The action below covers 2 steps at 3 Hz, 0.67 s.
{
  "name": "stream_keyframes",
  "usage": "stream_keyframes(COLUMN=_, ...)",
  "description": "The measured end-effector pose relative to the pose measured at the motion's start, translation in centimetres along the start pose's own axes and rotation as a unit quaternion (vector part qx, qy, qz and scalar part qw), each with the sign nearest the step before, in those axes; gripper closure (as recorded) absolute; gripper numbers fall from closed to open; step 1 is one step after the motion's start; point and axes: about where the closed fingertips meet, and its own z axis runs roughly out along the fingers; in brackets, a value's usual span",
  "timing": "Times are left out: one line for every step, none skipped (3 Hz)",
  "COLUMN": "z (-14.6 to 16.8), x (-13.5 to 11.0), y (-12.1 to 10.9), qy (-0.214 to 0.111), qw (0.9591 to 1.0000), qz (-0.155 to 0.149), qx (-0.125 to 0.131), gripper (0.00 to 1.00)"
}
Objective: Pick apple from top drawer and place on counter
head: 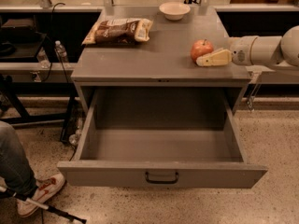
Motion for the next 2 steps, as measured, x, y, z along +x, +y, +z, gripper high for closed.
stream_keyframes(z=-3.7, x=0.3, y=-1.4, qy=-0.008, qw=0.9993, qz=0.006, qx=0.037, gripper=0.0)
stream_keyframes(z=-7.5, x=0.8, y=-2.9, qy=-0.01, qw=0.9963, qz=0.022, qx=0.082, gripper=0.0)
